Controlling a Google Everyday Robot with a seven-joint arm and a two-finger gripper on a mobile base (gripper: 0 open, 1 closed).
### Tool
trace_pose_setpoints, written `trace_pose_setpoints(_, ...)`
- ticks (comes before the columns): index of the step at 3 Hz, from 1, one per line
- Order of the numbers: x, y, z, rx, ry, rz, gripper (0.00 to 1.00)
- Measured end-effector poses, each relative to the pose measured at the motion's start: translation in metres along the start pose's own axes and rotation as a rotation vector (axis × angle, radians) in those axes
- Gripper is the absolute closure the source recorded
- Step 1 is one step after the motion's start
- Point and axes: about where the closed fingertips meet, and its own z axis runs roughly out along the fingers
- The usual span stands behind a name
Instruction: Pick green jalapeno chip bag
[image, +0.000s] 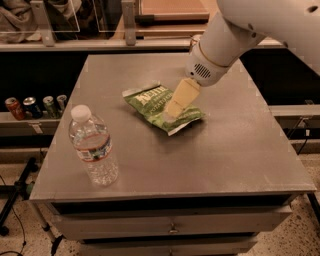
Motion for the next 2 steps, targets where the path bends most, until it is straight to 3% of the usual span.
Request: trace_pose_setpoints(2, -0.024, -0.007, 0.060, 0.008, 0.058, 0.095, 0.00)
